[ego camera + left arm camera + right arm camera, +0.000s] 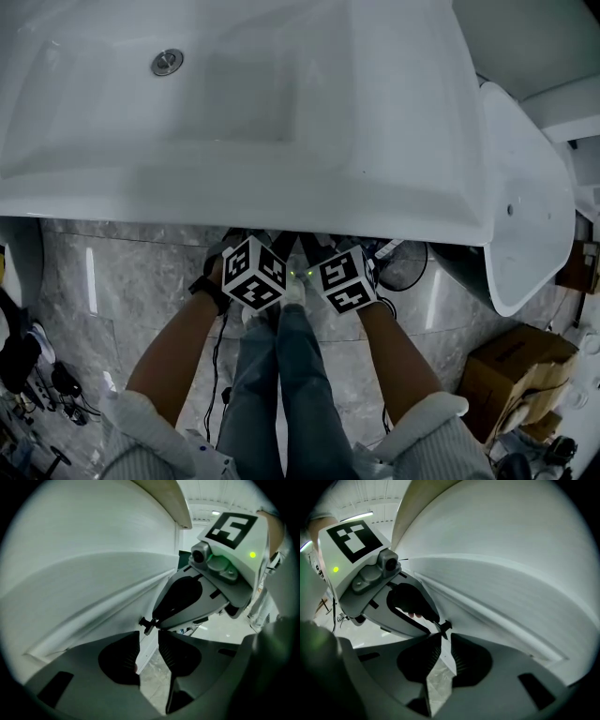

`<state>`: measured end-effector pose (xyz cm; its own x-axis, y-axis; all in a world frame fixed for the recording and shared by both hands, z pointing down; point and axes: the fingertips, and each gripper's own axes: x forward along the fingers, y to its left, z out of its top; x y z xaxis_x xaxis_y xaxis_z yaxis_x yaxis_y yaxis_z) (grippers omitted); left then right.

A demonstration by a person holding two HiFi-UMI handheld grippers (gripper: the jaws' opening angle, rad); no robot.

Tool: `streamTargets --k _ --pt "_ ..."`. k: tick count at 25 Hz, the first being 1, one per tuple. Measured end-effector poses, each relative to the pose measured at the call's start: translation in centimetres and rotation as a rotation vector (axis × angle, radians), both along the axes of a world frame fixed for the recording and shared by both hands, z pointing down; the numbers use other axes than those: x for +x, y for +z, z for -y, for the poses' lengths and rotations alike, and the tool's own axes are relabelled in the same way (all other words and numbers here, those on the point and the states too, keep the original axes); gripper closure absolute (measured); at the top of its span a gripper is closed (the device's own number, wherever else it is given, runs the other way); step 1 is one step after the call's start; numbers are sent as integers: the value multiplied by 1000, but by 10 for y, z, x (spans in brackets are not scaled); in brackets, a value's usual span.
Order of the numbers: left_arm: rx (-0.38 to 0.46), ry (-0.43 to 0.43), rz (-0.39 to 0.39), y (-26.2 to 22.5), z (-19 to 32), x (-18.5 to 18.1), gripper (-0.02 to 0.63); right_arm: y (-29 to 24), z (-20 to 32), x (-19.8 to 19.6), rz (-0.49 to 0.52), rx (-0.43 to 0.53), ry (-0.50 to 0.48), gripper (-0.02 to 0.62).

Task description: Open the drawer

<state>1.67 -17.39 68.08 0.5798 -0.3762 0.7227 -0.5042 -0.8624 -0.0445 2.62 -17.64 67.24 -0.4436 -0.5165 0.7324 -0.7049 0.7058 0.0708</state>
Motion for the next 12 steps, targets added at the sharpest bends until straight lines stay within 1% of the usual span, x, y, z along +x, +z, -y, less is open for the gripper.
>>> streamTargets --k 4,7,12 --pt "6 56 27 2 0 3 493 1 1 -2 -7 6 -40 546" --pt "11 93 42 2 -1 5 506 1 0 -4 -17 12 -90 560" --pt "-4 98 41 2 -2 5 512 2 0 -5 -9 -11 -123 566"
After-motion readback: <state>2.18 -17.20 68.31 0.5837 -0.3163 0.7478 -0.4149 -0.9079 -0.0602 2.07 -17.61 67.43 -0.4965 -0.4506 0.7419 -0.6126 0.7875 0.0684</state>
